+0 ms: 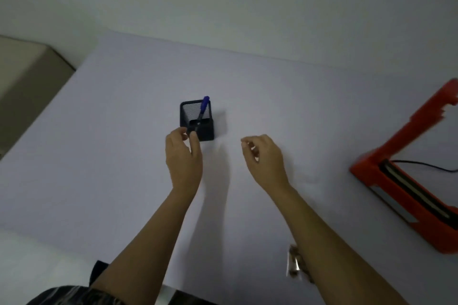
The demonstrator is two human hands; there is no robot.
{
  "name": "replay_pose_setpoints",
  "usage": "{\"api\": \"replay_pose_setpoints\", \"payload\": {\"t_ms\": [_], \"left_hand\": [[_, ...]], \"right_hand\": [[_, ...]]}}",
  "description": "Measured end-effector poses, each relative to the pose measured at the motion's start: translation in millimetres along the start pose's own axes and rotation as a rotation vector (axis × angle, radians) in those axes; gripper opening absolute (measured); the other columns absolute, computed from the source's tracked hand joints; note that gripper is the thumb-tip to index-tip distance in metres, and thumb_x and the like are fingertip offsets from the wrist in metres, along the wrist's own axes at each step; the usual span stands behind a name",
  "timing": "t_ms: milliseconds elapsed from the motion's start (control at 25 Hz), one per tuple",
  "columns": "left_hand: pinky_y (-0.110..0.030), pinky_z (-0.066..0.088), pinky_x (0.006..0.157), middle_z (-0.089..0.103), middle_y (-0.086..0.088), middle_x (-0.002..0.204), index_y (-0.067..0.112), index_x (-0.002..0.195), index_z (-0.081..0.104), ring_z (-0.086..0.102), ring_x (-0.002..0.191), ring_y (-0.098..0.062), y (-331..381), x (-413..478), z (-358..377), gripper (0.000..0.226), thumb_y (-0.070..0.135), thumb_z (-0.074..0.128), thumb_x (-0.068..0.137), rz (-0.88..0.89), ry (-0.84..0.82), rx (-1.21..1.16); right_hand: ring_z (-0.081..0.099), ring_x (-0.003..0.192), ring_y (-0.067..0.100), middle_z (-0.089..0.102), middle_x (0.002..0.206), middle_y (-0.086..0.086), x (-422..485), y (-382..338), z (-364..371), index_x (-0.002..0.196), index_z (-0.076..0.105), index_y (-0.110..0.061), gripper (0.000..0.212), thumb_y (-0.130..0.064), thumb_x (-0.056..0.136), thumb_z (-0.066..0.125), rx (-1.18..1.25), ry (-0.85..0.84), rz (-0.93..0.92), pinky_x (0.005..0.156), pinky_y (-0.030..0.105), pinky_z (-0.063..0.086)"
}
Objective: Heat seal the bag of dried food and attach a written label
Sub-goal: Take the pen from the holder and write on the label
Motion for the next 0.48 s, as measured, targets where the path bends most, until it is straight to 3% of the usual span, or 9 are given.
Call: {"api": "replay_pose_setpoints", "payload": {"t_ms": [80,200,240,320,480], "left_hand": [[-0.035,0.045,0.092,0.053,-0.013,0.123,0.005,0.126,0.045,0.052,0.109,-0.026,-18,46,-5,0.036,0.024,0.041,0.097,-0.011,-0.035,0.027],[-0.037,0.036,0.105,0.045,-0.016,0.139,0.002,0.136,0.035,0.043,0.127,-0.029,-47,94,26,0.046,0.03,0.032,0.099,-0.095,-0.27,0.054],[-0.035,0.038,0.102,0.049,-0.017,0.136,0.002,0.134,0.038,0.045,0.125,-0.031,-52,98,39,0.047,0.033,0.028,0.1,-0.112,-0.36,0.038],[-0.026,0.04,0.079,0.058,-0.009,0.112,0.004,0.123,0.048,0.055,0.105,-0.027,-57,94,56,0.046,0.035,0.021,0.1,-0.164,-0.505,-0.034],[-0.026,0.036,0.07,0.057,-0.009,0.097,0.004,0.112,0.055,0.051,0.085,-0.021,-63,87,63,0.049,0.034,0.018,0.101,-0.213,-0.525,-0.082]], "right_hand": [[0.053,0.075,0.007,0.063,0.097,0.009,52,-21,22,0.104,0.067,-0.011,0.02,-0.018,0.092,0.052,0.002,0.041,-0.014,0.073,0.023,0.049],[0.059,0.095,0.016,0.062,0.116,0.011,110,-36,58,0.117,0.061,-0.011,0.032,-0.03,0.093,0.05,0.012,0.03,0.05,0.088,0.032,0.05],[0.058,0.105,0.019,0.061,0.121,0.011,122,-36,72,0.121,0.058,-0.012,0.036,-0.034,0.093,0.05,-0.003,-0.011,0.073,0.094,0.035,0.047],[0.055,0.115,0.021,0.062,0.123,0.008,133,-29,95,0.12,0.059,-0.012,0.038,-0.036,0.091,0.054,-0.03,-0.096,0.107,0.1,0.034,0.043],[0.061,0.105,0.017,0.07,0.109,0.005,129,-23,94,0.112,0.066,-0.014,0.03,-0.03,0.087,0.062,0.01,-0.041,0.099,0.094,0.027,0.046]]}}
Point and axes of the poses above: each hand's wrist, its own x-axis towards the middle knuckle, its own z-axis out of the palm, y = z × x, the point moved 10 cm from there along x, towards the middle knuckle
